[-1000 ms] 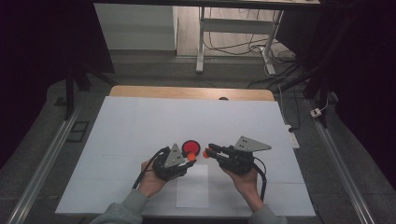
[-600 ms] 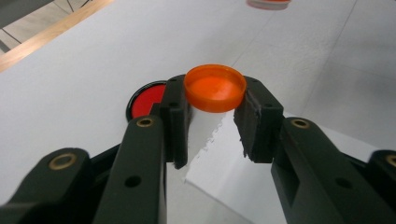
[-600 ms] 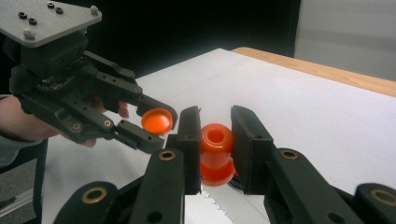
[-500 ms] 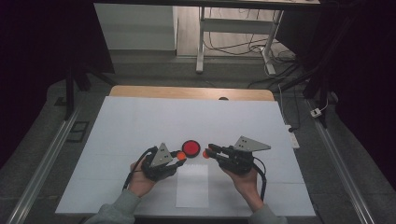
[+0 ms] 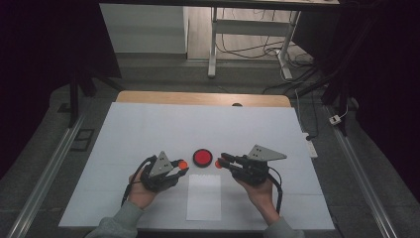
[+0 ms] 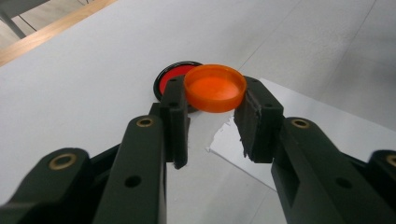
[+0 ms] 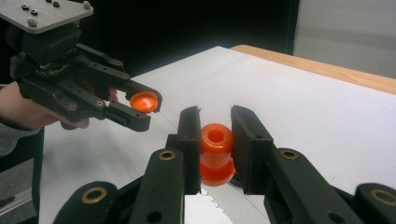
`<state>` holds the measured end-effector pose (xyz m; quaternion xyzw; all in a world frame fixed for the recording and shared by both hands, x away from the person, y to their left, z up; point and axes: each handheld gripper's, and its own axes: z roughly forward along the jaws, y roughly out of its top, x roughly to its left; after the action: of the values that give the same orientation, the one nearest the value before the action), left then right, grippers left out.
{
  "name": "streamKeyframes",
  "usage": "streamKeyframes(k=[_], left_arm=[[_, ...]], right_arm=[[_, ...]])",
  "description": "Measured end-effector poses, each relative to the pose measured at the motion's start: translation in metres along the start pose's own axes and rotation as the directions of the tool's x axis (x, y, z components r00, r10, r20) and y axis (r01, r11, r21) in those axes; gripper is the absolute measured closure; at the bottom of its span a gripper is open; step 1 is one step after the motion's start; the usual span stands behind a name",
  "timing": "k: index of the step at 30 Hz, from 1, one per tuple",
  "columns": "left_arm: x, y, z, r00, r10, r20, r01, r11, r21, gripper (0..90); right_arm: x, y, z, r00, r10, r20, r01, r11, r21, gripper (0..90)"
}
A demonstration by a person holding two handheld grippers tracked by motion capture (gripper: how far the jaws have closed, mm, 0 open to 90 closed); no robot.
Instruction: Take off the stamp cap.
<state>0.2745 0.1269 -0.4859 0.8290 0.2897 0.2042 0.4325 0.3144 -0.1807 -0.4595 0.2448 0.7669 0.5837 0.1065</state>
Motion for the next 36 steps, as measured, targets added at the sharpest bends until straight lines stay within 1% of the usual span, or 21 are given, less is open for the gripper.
streamKeyframes(k=[6, 13, 21, 26, 29, 36], left_arm=[[0.002, -0.002, -0.002, 1.0, -0.001, -0.005, 0.001, 1.0, 0.004, 65.6], [0.006, -0.007, -0.01, 0.9997, -0.019, -0.015, 0.019, 0.9998, 0.003, 65.6], [0.01, -0.019, -0.021, 0.9983, -0.048, -0.035, 0.048, 0.9988, 0.01, 65.6], [0.011, -0.029, -0.032, 0.9966, -0.066, -0.049, 0.067, 0.9977, 0.008, 65.6], [0.012, -0.036, -0.038, 0.995, -0.084, -0.055, 0.084, 0.9964, 0.004, 65.6], [0.015, -0.048, -0.053, 0.9921, -0.099, -0.076, 0.1, 0.995, 0.002, 65.6]], right_arm=[[0.0, 0.0, 0.0, 1.0, -0.001, 0.003, 0.001, 1.0, 0.004, 73.6], [-0.002, -0.001, -0.001, 0.9999, -0.004, 0.012, 0.003, 1.0, 0.007, 73.6], [-0.003, -0.001, -0.001, 0.9998, -0.005, 0.019, 0.005, 1.0, 0.008, 73.6], [-0.003, -0.001, -0.001, 0.9998, -0.01, 0.019, 0.01, 1.0, 0.01, 73.6], [-0.003, -0.001, -0.001, 0.9997, -0.01, 0.021, 0.01, 1.0, 0.009, 73.6], [-0.002, 0.0, 0.0, 0.9997, -0.014, 0.02, 0.014, 1.0, 0.011, 73.6]])
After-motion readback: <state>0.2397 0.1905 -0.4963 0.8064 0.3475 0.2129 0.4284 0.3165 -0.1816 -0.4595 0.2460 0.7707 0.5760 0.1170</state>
